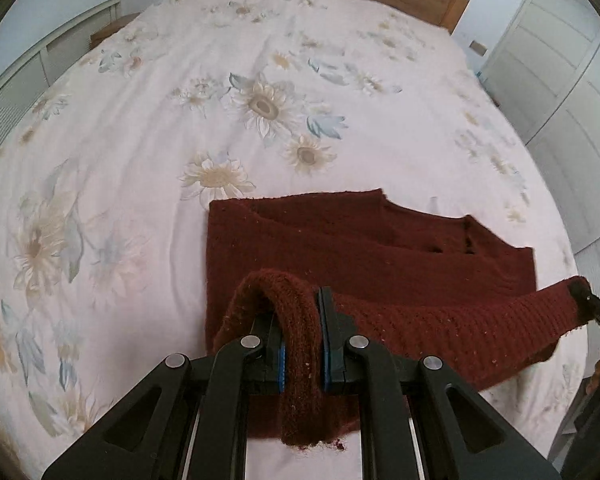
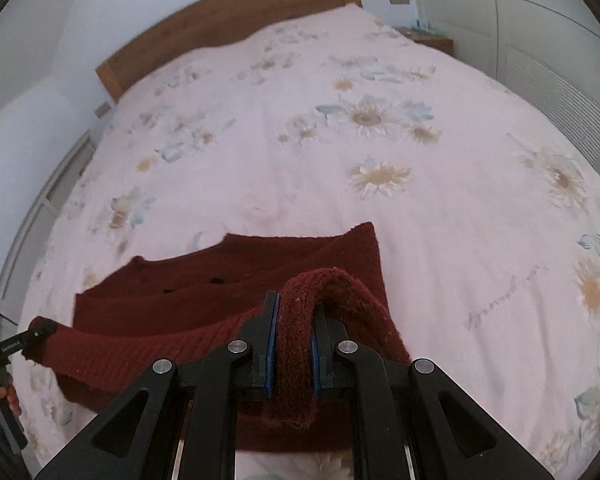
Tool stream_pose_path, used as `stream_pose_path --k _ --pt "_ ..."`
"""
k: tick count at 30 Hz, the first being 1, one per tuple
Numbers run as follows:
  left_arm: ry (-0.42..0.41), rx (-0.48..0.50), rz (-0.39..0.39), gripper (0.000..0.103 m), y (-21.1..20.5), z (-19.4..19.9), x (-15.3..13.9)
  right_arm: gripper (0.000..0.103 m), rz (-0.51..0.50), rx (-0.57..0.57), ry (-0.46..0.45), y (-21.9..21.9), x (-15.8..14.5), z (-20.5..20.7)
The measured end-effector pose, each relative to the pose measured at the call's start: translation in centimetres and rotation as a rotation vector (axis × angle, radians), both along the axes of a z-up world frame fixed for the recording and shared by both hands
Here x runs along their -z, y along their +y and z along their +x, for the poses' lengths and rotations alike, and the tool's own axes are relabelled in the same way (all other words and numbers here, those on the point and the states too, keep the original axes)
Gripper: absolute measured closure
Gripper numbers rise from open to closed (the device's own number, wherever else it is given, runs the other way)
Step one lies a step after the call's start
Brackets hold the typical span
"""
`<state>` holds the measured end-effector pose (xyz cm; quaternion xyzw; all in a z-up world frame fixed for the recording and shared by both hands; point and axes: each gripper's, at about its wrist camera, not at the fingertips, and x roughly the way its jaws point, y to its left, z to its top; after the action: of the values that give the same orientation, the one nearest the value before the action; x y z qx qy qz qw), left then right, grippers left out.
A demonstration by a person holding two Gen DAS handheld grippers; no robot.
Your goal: Fold small clothes
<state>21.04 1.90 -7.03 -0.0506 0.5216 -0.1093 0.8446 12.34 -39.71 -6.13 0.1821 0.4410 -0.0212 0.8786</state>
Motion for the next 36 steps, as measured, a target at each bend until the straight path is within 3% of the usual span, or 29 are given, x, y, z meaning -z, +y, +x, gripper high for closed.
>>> stream_pose_path --k 6,9,11,13,14,15,16,17,20,22,28,30,36 --pt "0.039 -0.012 0.082 0.092 -1.3 2.3 3.5 0.087 0.009 0.023 0.107 -0.1 4.2 3.4" --pt "0.054 -0.026 0.107 0.092 -1.6 2.7 4.4 0.086 0.017 0.033 0.12 0.0 5.1 3.7" --pt "0.072 -0.029 0.124 0.089 -1.8 3.0 4.9 0.08 0.002 0.033 0.126 0.1 5.3 3.8" --pt "0.086 -0.03 0.13 0.082 -2.0 3.2 4.9 0.074 -0.011 0.03 0.117 0.2 5.0 3.6" --pt "0.086 -0.029 0.122 0.074 -2.0 3.2 4.8 0.07 -0.016 0.028 0.112 0.3 4.8 3.4" --pt "0.08 -0.027 0.108 0.061 -2.0 3.2 4.5 0.057 -0.021 0.025 0.109 0.3 4.6 3.2" --pt "0.072 -0.027 0.102 0.056 -2.1 3.0 4.2 0.044 -0.031 0.024 0.106 0.4 4.4 3.1" --pt "0.061 -0.026 0.096 0.048 -2.2 2.8 3.7 0.04 -0.042 0.023 0.1 0.4 4.1 3.0" --pt "0.018 -0.025 0.104 0.04 -2.6 2.2 2.1 0.035 -0.076 0.016 0.077 0.7 3.1 2.5" --pt "-0.002 -0.017 0.098 0.037 -2.9 1.9 1.3 0.024 -0.094 0.006 0.064 1.0 2.3 2.1" --pt "-0.064 0.025 0.111 0.017 -4.5 0.7 -0.5 0.018 -0.152 -0.05 0.024 3.1 0.6 0.6" --pt "-0.088 0.045 0.116 0.005 -5.4 0.0 -0.7 0.016 -0.163 -0.073 0.019 4.1 0.4 0.3" --pt "-0.141 0.131 0.171 0.001 -8.1 -2.3 1.0 0.014 -0.249 -0.174 0.004 8.9 2.1 -1.3"
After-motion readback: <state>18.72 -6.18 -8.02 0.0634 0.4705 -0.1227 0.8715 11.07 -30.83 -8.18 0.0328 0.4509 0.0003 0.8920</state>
